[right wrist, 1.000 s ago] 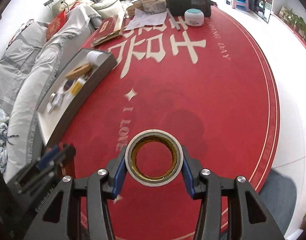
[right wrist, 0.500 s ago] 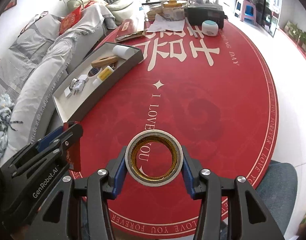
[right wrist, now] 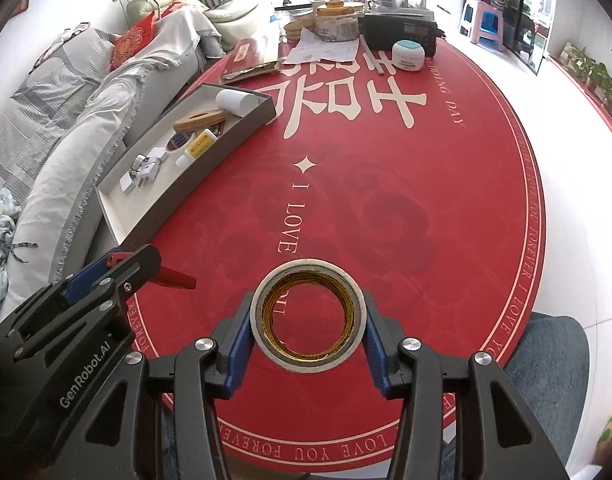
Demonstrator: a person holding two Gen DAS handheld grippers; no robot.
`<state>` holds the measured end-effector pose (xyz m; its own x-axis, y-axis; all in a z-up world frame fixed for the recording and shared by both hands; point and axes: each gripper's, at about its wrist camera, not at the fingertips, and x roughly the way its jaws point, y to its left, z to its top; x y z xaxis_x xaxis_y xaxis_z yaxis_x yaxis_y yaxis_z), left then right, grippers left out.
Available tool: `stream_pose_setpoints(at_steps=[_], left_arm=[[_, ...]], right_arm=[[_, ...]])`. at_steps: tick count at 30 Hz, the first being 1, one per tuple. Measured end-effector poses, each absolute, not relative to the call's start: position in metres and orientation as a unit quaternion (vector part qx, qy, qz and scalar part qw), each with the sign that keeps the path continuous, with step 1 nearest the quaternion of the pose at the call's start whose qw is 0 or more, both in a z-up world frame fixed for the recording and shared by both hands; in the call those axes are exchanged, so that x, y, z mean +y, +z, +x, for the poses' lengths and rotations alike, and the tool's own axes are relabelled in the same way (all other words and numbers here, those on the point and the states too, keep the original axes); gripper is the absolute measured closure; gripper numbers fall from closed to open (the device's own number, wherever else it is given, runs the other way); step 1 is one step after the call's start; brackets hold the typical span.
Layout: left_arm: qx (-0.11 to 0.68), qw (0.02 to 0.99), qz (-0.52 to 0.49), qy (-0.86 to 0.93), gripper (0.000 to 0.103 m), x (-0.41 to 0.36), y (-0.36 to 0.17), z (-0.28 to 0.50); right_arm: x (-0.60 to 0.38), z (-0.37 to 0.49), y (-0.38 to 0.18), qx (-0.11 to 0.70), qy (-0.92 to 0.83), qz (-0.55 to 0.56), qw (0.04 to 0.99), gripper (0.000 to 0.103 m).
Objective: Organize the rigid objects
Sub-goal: 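Carry the red box and white-and-yellow tape roll over the white tray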
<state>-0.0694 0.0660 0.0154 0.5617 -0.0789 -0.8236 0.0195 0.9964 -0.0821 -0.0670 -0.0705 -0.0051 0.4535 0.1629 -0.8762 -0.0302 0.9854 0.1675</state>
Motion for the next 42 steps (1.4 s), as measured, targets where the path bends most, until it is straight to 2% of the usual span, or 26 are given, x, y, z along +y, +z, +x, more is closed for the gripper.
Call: stream_pose_setpoints(at_steps=[35,42], left_arm=[[0.481,0.875,-0.043,-0.025,0.066,0.074,0.005,-0.067],[0.464,0.882,-0.085,-0.021,0.066,0.097,0.045,-0.043]], right_arm=[[-0.068,-0.065,-0.013,0.528,0.051,0.053,0.846,0.053],[-0.061,-0.034,0.03,0.493,0.085,0.072,0.863,0.053]])
